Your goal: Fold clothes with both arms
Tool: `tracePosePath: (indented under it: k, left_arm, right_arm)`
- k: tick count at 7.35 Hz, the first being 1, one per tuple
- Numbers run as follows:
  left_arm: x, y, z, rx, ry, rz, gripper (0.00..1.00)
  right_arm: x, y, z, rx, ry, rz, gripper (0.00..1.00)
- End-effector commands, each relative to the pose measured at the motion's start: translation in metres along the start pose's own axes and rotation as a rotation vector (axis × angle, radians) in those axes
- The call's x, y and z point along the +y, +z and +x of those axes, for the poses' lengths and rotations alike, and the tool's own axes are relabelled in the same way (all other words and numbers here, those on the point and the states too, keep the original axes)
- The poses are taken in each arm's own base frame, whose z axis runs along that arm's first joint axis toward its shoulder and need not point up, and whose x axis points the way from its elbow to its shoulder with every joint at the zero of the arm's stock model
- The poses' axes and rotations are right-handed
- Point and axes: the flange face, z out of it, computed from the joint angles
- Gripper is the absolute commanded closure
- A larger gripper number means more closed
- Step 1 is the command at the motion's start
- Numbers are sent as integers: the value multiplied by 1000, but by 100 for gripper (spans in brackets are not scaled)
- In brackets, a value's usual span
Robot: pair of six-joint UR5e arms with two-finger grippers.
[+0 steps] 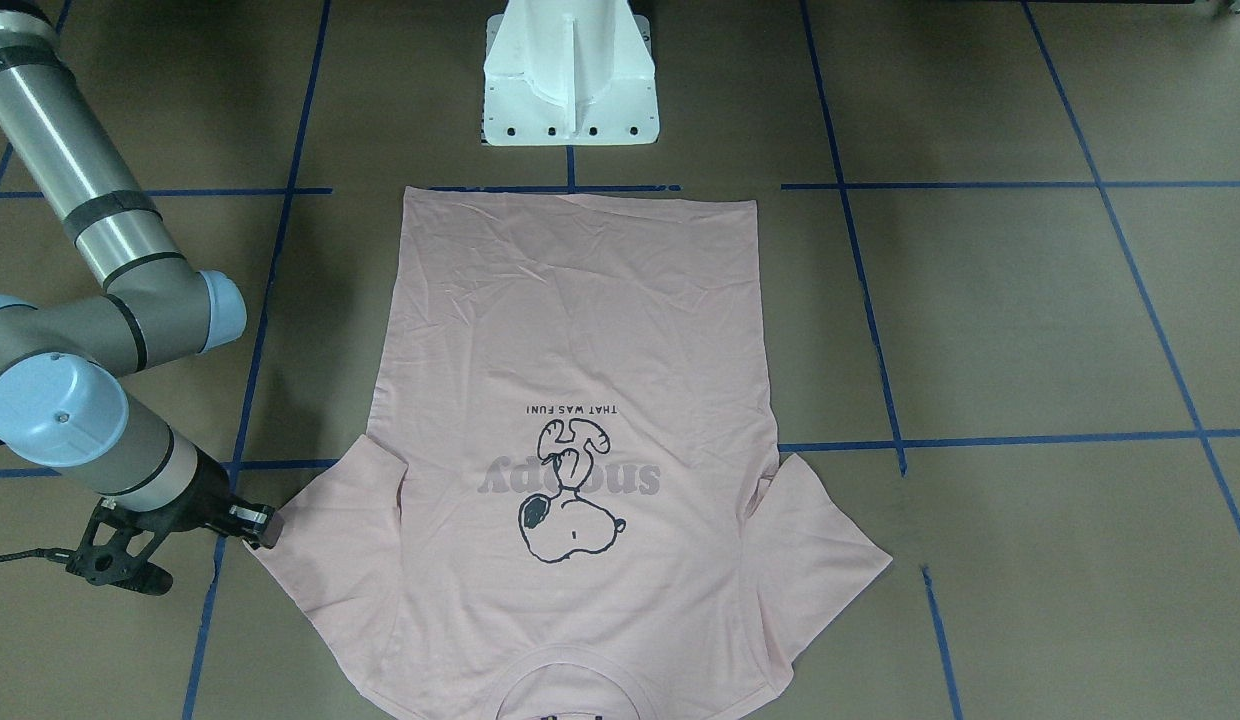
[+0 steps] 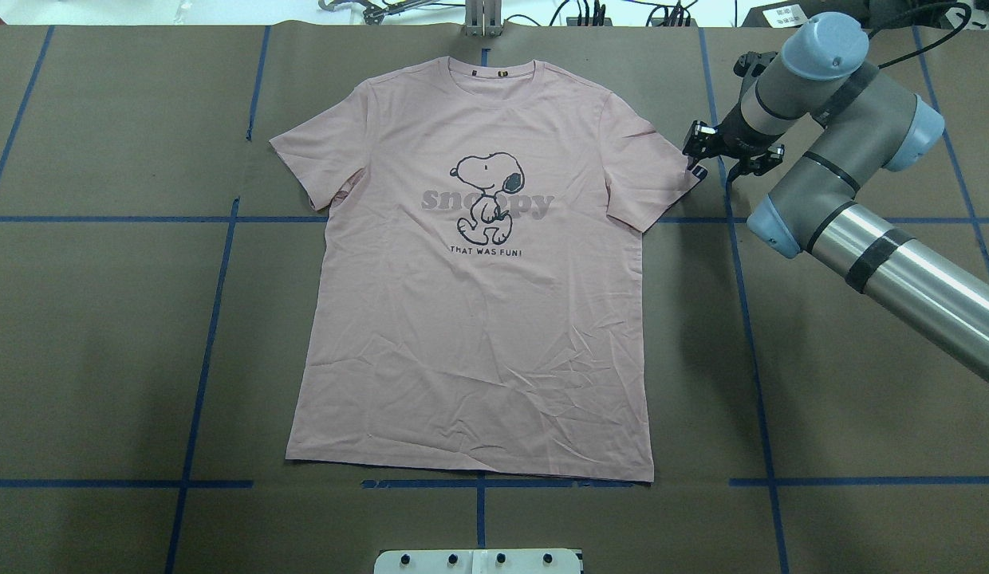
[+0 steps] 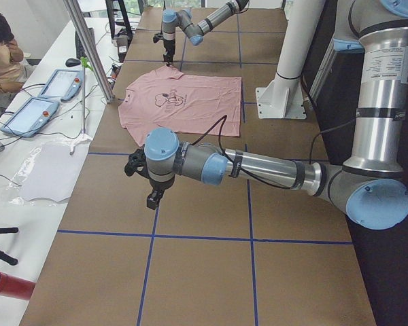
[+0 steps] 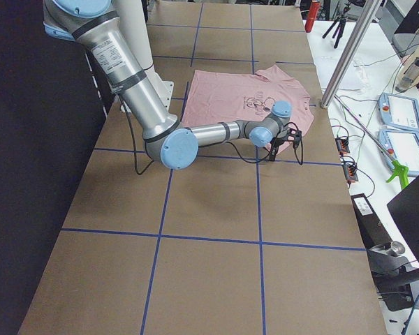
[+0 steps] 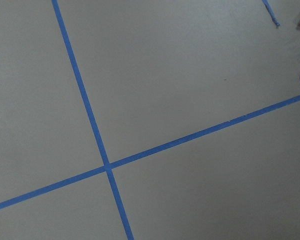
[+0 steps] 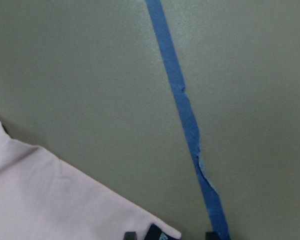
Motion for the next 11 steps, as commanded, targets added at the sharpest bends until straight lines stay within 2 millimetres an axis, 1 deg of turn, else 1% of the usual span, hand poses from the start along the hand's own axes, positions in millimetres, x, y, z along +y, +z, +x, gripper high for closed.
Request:
tracePosePath:
  k: [1,2,4,6,7,8,9,10,11]
  left_arm:
    - [3,2,-2,0,-6,-4,0]
    - [13,6,-5,3,-16,-16,0]
    - [13,4,-4,3,-14,-12,0]
    - [12,4,-3,4,-13,-11,0]
    - [12,2,-2,2,-11,-8,0]
    - [12,2,-2,2,-11,-8,0]
    - [12,1,-2,1,-11,-6,0]
    - [12,1,0,2,-9,-5,0]
    - [11,-1,1,1,-9,-2,0]
  right_arm:
    - [2,-3,-6,-10,-3,0,100]
    - [2,-5,-8,-14,-8,3,100]
    - [4,-15,-19,-34,-16,13,100]
    - [8,-35,-50,-77,-34,27,100]
    - [21,-32,-73,-91,-15,15,100]
    - [28,-42,-111,-112,-16,46,100]
    - [42,-41,-153,-121,20,70,100]
    - [57,-32,-190,-116,16,95,100]
    - [61,-21,-193,-100,18,104,100]
